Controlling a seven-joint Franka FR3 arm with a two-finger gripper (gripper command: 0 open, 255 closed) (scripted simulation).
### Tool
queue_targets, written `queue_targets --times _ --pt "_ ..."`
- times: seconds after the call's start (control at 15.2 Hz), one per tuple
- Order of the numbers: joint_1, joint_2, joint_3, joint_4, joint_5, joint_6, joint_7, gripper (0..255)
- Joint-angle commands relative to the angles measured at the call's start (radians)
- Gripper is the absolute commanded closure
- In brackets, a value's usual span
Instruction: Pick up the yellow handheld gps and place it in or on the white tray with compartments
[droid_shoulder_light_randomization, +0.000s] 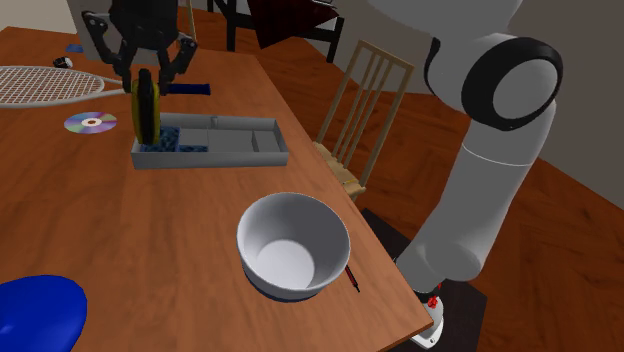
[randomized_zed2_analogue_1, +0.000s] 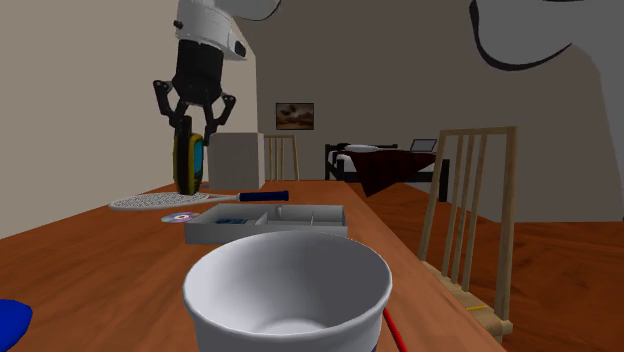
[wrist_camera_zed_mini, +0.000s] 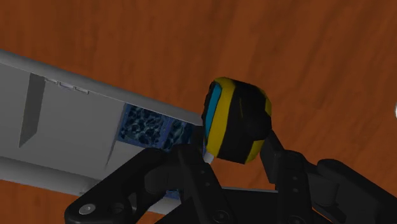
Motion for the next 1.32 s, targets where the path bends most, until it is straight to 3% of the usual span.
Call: queue_targets --times 0.0,0.46,0.92,1.25 --pt "-0.039 -0.017 -0.014 -0.014 0.021 -0.003 -0.052 255" --pt "-0.137 -0.002 -0.065 0.048 0.046 -0.058 -0.202 255" --pt "-0.209 0.083 -0.110 0.206 0.038 -0.147 -0.331 255" --pt "-0.231 0.040 -0.112 0.075 0.059 -0.057 -0.346 255"
